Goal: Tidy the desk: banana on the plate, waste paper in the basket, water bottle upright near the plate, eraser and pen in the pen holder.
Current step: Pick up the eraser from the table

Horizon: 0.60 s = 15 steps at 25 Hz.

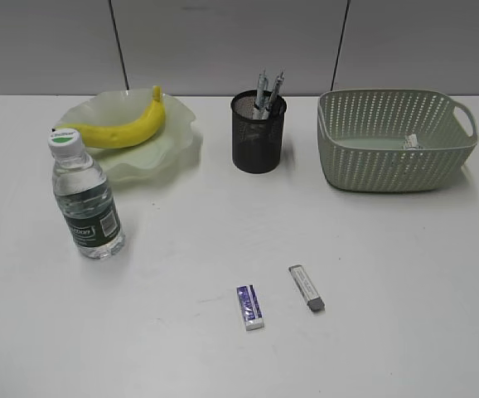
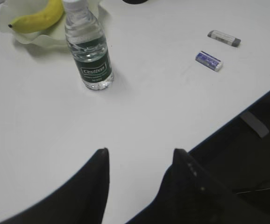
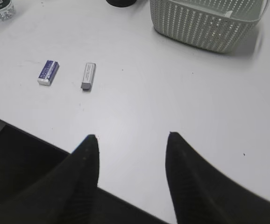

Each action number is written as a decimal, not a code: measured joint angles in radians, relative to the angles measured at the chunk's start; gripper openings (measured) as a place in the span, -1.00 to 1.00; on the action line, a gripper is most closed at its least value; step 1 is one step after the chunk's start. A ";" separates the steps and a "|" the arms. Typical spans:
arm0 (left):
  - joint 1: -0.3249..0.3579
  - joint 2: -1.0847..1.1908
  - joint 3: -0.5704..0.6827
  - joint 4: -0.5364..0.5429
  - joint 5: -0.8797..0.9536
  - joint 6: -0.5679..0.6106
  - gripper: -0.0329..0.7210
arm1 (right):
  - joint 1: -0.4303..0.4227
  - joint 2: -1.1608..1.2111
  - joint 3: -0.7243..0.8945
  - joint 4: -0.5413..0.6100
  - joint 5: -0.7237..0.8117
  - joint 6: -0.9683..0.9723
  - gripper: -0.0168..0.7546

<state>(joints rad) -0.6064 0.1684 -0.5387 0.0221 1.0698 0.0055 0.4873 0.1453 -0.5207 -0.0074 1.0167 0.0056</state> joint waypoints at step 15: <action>0.000 -0.004 0.000 0.007 -0.015 -0.005 -0.09 | 0.003 1.094 -0.378 0.125 -0.274 -0.094 0.02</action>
<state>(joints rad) -0.6064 0.1642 -0.5388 0.0290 1.0544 0.0000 0.4908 1.2389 -0.8983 0.1175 0.7424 -0.0885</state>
